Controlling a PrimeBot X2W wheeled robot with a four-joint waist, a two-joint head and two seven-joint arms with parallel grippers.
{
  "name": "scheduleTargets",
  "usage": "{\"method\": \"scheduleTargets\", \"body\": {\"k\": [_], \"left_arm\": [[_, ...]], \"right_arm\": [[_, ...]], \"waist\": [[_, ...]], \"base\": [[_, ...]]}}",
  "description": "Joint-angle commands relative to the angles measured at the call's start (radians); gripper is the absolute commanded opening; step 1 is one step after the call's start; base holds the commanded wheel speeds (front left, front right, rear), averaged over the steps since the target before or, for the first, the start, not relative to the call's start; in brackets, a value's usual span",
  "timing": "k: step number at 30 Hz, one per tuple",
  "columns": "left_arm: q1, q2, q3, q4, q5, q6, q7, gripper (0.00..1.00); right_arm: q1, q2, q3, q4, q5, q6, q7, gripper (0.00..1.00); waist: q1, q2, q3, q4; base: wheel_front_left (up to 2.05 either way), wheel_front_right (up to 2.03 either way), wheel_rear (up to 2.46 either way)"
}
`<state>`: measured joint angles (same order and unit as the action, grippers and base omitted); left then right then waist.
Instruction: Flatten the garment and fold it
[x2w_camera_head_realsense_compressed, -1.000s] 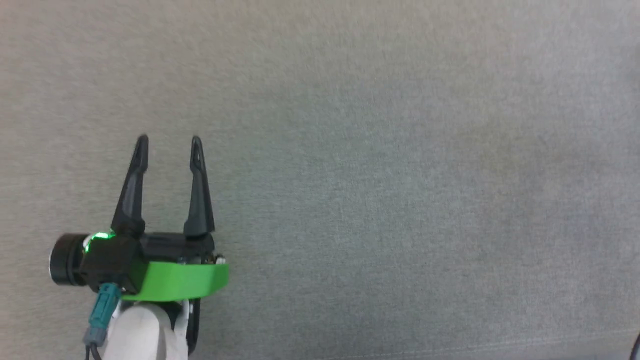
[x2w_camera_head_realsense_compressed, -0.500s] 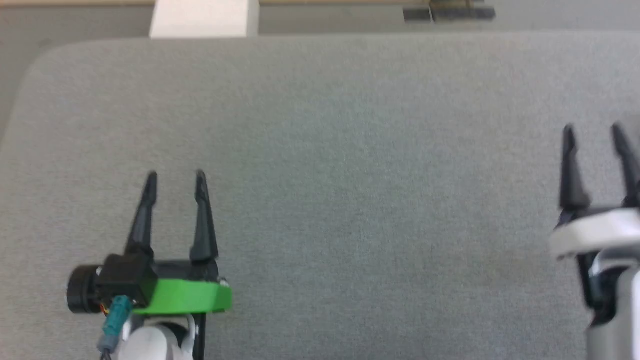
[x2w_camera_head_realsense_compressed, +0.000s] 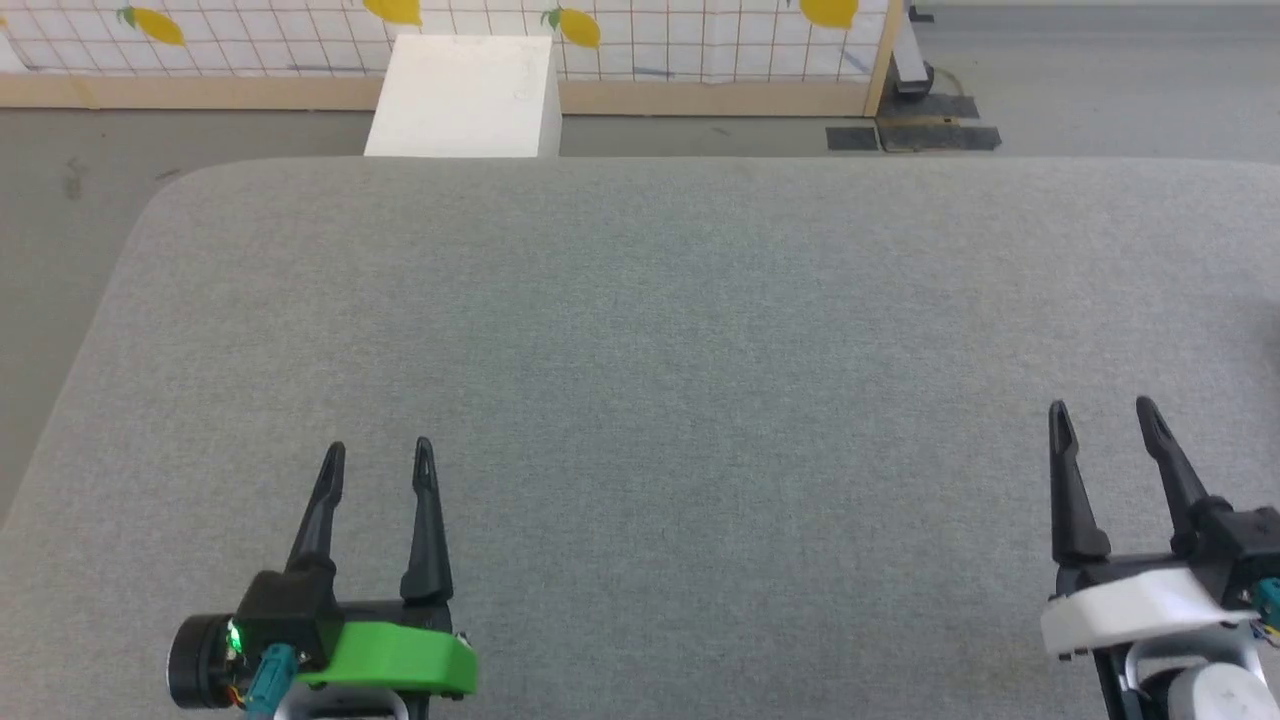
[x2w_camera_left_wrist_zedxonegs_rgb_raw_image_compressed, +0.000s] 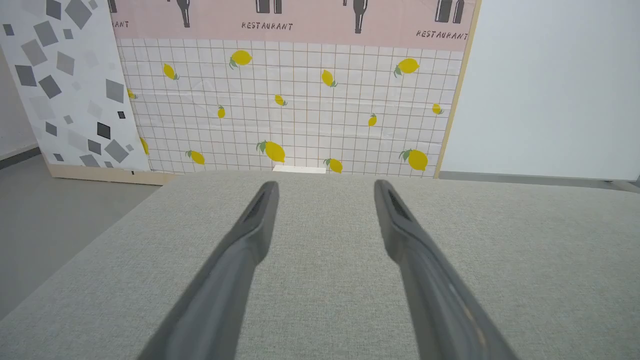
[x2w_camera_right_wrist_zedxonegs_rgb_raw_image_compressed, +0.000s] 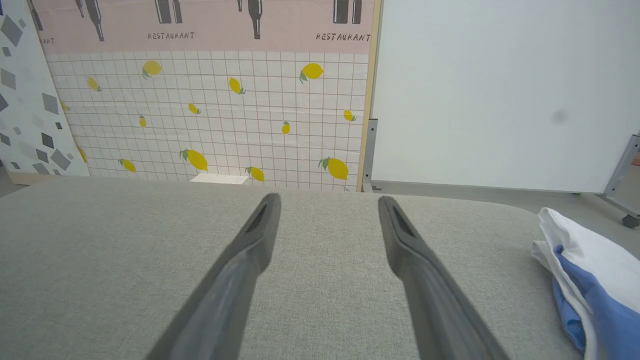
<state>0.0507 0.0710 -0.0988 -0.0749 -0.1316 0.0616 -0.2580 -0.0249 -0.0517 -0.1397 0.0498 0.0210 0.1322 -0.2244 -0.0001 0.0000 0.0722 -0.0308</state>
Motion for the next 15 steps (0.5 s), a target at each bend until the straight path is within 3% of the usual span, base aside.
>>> {"method": "scheduleTargets", "body": {"k": [1,15], "left_arm": [[0.022,-0.008,0.000,0.003,0.007,-0.004,-0.004,1.00],[0.025,-0.020,0.030,-0.039,0.000,0.025,-0.004,1.00]], "right_arm": [[0.027,0.001,-0.007,0.015,0.012,-0.002,-0.018,1.00],[0.013,0.001,-0.013,0.034,0.024,-0.002,-0.036,1.00]], "waist": [[0.0001,0.0000,-0.005,0.013],[0.0001,0.0000,0.022,0.027]], "base": [[0.00,0.00,0.00],[0.00,0.00,0.00]]}}
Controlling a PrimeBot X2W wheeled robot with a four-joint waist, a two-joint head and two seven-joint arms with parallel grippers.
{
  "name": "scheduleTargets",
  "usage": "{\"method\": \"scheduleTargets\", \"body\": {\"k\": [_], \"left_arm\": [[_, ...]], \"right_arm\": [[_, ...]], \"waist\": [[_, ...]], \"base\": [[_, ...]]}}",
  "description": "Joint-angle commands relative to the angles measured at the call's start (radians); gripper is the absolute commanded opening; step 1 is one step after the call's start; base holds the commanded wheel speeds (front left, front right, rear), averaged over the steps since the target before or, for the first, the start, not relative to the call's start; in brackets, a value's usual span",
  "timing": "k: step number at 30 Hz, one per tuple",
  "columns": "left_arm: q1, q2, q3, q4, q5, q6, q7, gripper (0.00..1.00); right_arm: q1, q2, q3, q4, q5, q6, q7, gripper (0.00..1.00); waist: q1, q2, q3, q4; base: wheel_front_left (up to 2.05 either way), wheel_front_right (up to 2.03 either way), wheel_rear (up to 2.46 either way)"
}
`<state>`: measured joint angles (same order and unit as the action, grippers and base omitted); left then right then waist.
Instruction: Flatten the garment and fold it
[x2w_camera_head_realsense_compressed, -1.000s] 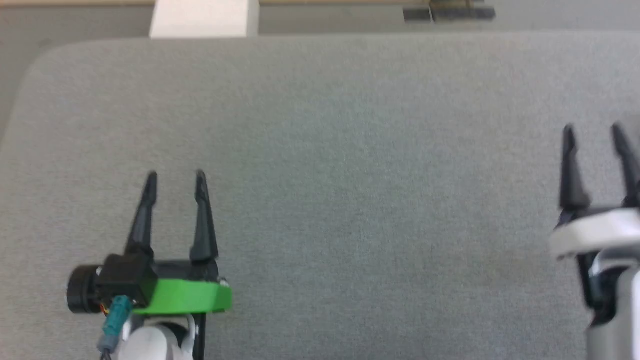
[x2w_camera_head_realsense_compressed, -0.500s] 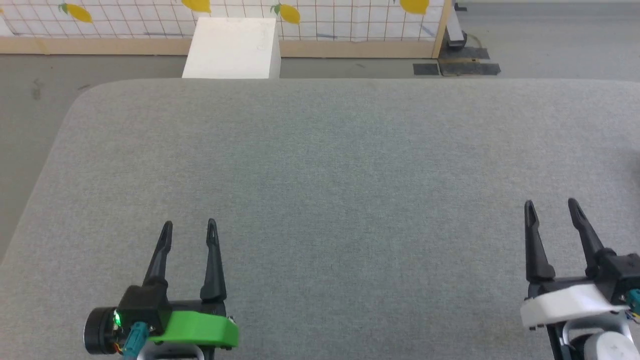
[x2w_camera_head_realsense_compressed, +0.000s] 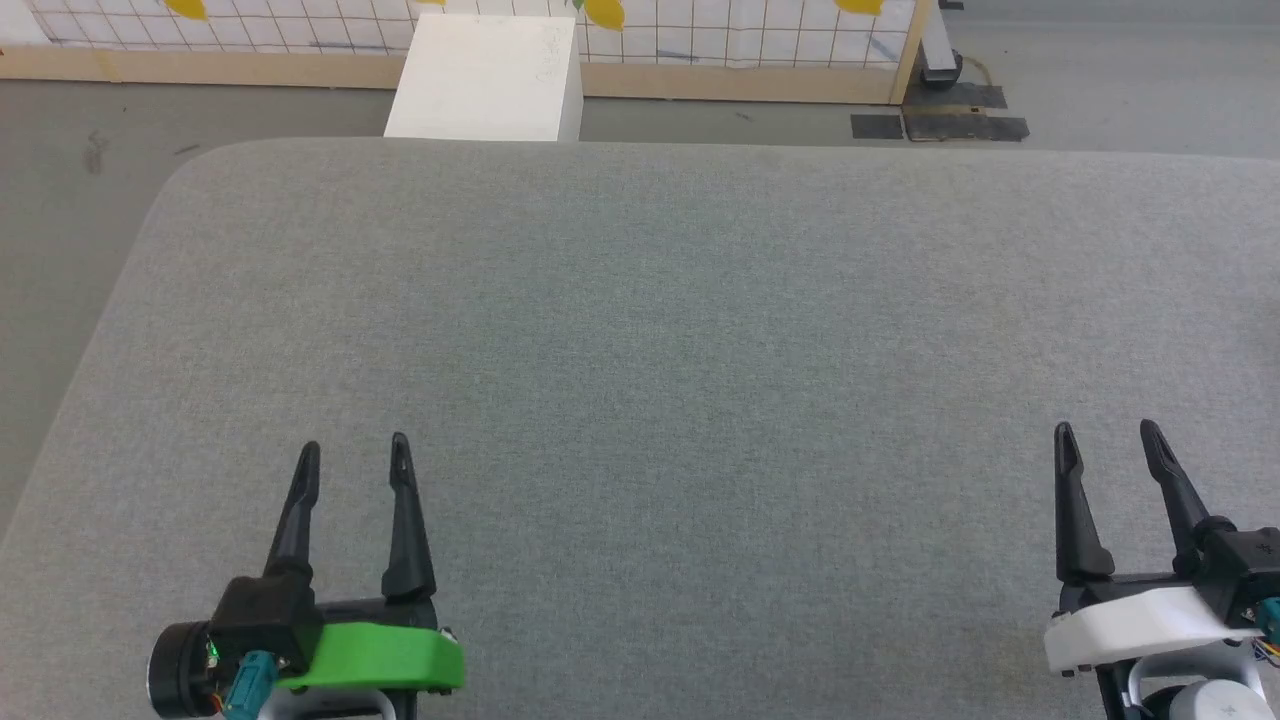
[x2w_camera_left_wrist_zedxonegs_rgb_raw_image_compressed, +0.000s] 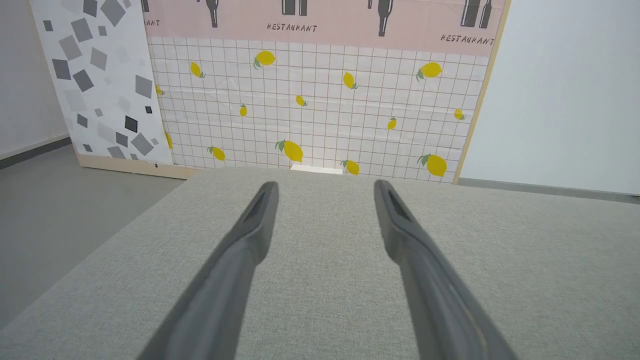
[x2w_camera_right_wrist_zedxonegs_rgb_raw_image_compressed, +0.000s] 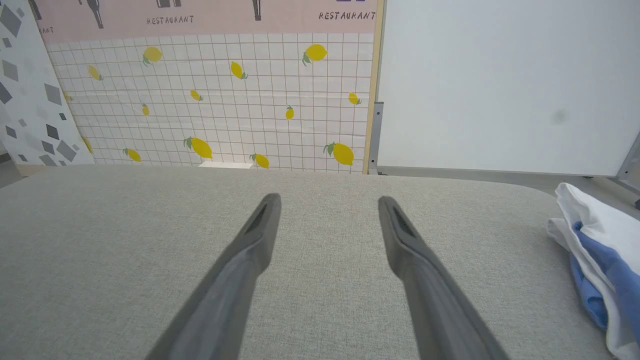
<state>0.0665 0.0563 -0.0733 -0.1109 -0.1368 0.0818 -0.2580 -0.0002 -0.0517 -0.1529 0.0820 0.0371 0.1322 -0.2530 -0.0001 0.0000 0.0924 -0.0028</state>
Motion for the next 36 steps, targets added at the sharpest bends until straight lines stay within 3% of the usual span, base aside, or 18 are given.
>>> {"method": "scheduleTargets", "body": {"k": [1,2,36], "left_arm": [[0.007,-0.005,0.006,-0.005,0.007,0.009,-0.004,1.00],[0.000,0.000,0.004,-0.003,0.000,0.008,0.000,0.00],[-0.017,-0.001,0.019,0.028,0.031,-0.015,0.065,0.00]], "right_arm": [[-0.013,0.001,0.000,0.002,0.009,-0.002,-0.007,1.00],[-0.001,0.000,0.000,0.000,0.000,0.000,0.000,0.00],[0.000,0.000,0.038,-0.020,-0.009,0.000,0.064,0.00]], "waist": [[0.0001,0.0000,0.003,-0.001],[0.0001,0.0000,0.003,-0.001],[0.0001,0.0000,-0.021,0.000]], "base": [[0.00,0.00,0.00],[0.00,0.00,0.00],[0.00,0.00,0.00]]}}
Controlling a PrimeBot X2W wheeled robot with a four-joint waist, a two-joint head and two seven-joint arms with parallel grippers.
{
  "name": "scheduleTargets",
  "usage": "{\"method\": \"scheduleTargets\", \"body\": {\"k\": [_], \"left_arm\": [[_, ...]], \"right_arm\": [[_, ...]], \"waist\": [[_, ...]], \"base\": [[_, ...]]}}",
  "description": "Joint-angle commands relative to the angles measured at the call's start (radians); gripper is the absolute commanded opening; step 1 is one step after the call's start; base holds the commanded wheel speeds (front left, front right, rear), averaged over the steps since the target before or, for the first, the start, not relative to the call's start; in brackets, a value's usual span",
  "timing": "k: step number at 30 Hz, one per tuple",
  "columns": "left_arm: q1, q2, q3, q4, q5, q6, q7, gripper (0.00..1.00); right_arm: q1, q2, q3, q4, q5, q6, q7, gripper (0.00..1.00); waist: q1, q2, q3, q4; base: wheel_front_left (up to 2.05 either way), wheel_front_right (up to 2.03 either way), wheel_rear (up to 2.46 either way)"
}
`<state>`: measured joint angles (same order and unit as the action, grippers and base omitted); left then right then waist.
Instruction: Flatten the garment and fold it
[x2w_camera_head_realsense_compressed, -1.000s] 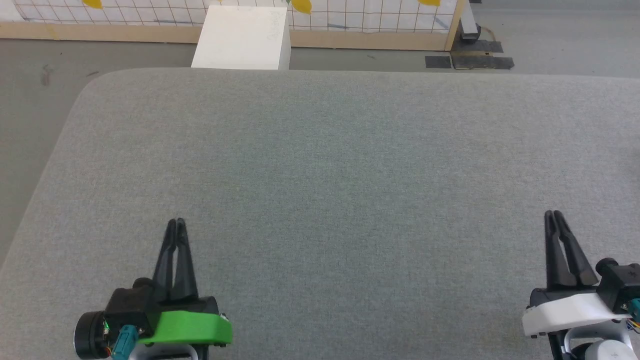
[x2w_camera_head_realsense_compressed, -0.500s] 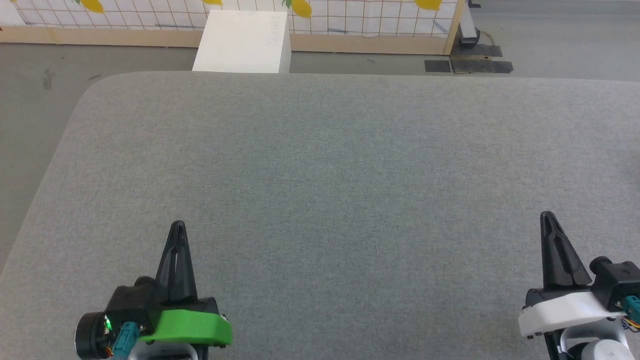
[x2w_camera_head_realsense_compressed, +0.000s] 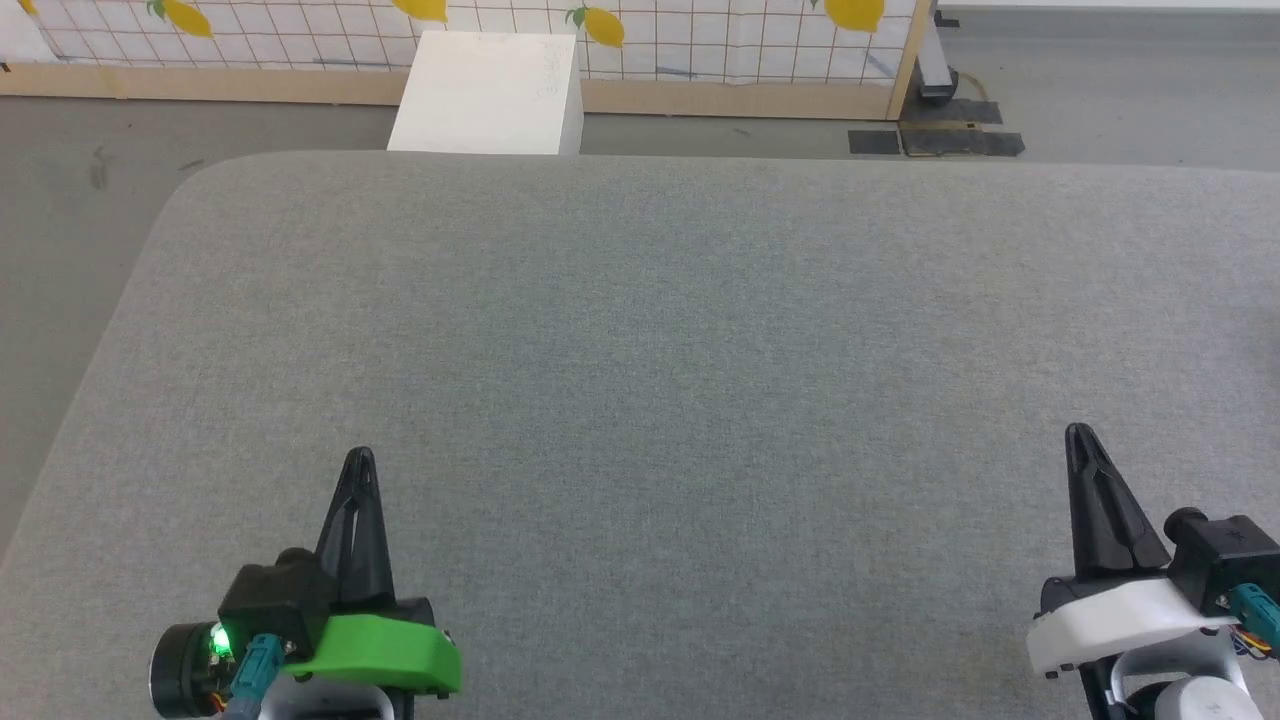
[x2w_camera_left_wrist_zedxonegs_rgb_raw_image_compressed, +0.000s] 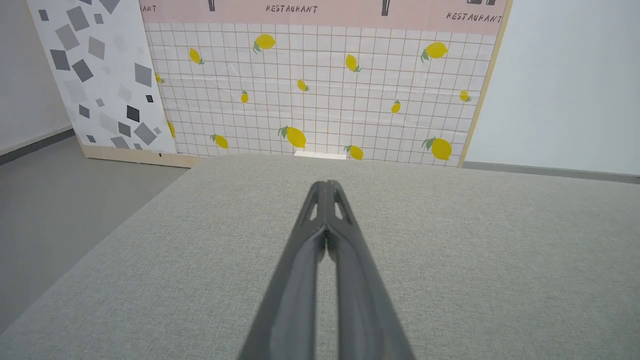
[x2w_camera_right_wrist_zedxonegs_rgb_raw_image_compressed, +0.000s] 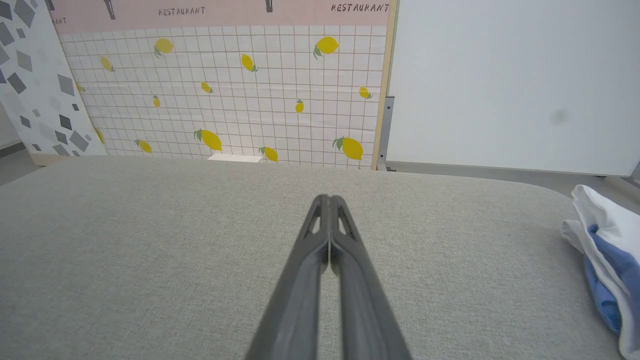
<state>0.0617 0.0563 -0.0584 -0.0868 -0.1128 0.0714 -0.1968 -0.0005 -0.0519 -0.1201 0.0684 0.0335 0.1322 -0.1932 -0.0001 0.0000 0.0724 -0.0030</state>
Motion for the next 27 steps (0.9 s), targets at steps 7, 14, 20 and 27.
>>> {"method": "scheduleTargets", "body": {"k": [7,14,20,27], "left_arm": [[-0.016,-0.002,0.008,0.010,0.015,-0.009,0.018,0.00],[-0.019,-0.002,0.012,0.016,0.023,-0.014,0.032,0.00],[-0.023,-0.002,0.015,0.021,0.029,-0.018,0.044,0.00],[-0.026,-0.003,0.019,0.027,0.037,-0.023,0.059,0.00]], "right_arm": [[0.000,0.000,0.014,-0.011,-0.008,0.000,0.018,0.00],[0.000,0.001,0.022,-0.016,-0.010,-0.001,0.032,0.00],[0.000,0.001,0.029,-0.020,-0.012,-0.001,0.044,0.00],[0.000,0.001,0.038,-0.024,-0.014,-0.001,0.058,0.00]], "waist": [[0.0001,0.0000,-0.006,0.000],[0.0001,0.0000,-0.011,0.000],[0.0001,0.0000,-0.016,0.001],[0.0001,0.0000,-0.021,0.001]], "base": [[0.00,0.00,0.00],[0.00,0.00,0.00],[0.00,0.00,0.00],[0.00,0.00,0.00]]}}
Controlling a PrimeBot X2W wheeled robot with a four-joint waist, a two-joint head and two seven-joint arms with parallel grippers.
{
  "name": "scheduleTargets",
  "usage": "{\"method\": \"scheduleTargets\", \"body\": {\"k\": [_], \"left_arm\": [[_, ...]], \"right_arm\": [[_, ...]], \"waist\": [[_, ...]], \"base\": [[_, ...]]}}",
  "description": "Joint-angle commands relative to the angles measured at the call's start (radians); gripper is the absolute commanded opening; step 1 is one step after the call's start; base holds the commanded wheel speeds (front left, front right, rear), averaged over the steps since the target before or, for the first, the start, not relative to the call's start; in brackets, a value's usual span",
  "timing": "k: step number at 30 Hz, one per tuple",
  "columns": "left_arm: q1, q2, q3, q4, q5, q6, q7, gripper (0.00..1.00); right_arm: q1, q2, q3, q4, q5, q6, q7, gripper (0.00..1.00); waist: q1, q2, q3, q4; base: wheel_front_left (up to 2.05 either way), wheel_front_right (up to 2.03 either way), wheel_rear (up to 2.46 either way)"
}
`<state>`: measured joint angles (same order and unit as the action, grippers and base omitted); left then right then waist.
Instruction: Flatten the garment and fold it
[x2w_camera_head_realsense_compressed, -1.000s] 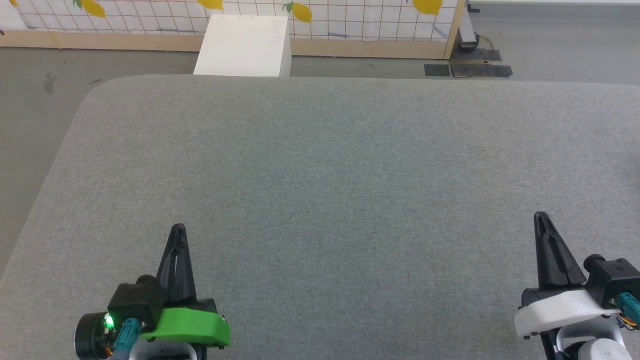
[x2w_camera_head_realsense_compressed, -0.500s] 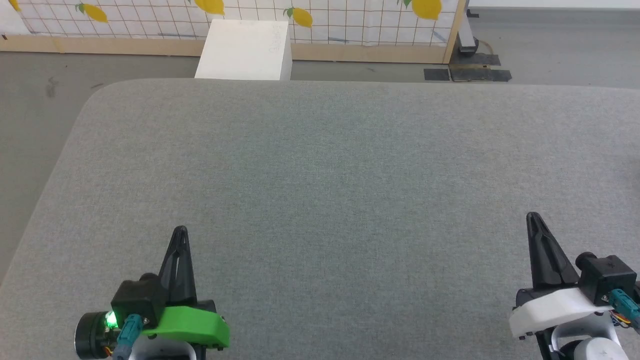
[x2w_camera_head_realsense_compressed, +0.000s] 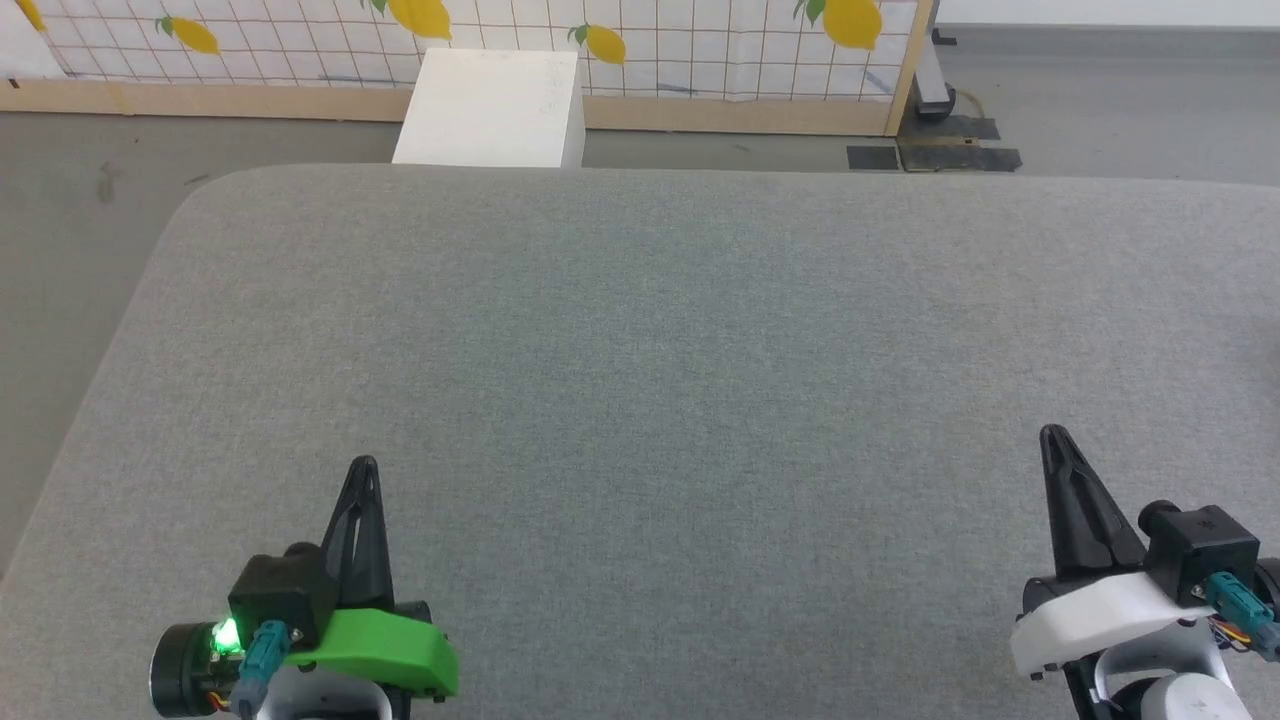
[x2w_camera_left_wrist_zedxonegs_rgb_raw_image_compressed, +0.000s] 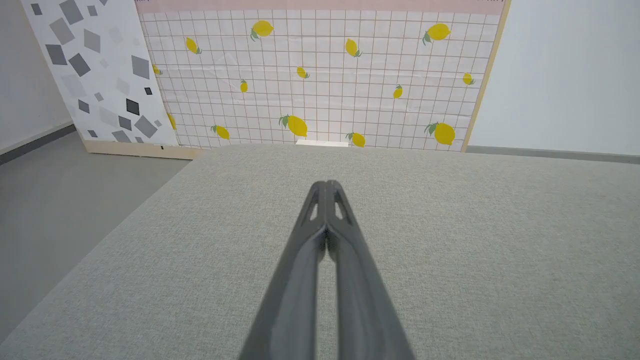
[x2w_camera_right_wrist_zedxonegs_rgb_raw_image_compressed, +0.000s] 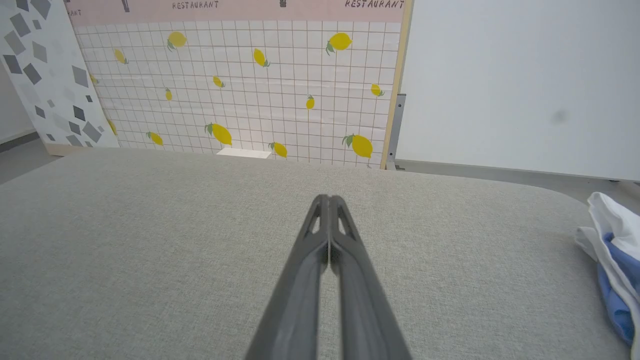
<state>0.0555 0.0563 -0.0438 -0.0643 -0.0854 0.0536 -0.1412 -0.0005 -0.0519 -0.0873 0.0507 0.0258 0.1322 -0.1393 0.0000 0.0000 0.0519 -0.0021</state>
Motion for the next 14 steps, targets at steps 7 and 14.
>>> {"method": "scheduleTargets", "body": {"k": [7,14], "left_arm": [[-0.024,-0.003,0.009,0.011,0.017,-0.010,0.017,0.00],[-0.027,-0.003,0.013,0.017,0.025,-0.015,0.031,0.00]], "right_arm": [[0.000,0.001,0.013,-0.011,-0.008,-0.001,0.018,0.00],[0.000,0.001,0.022,-0.016,-0.010,-0.001,0.032,0.00]], "waist": [[0.0000,0.0000,-0.006,0.000],[0.0000,0.0000,-0.011,0.000]], "base": [[0.00,0.00,0.00],[0.00,0.00,0.00]]}}
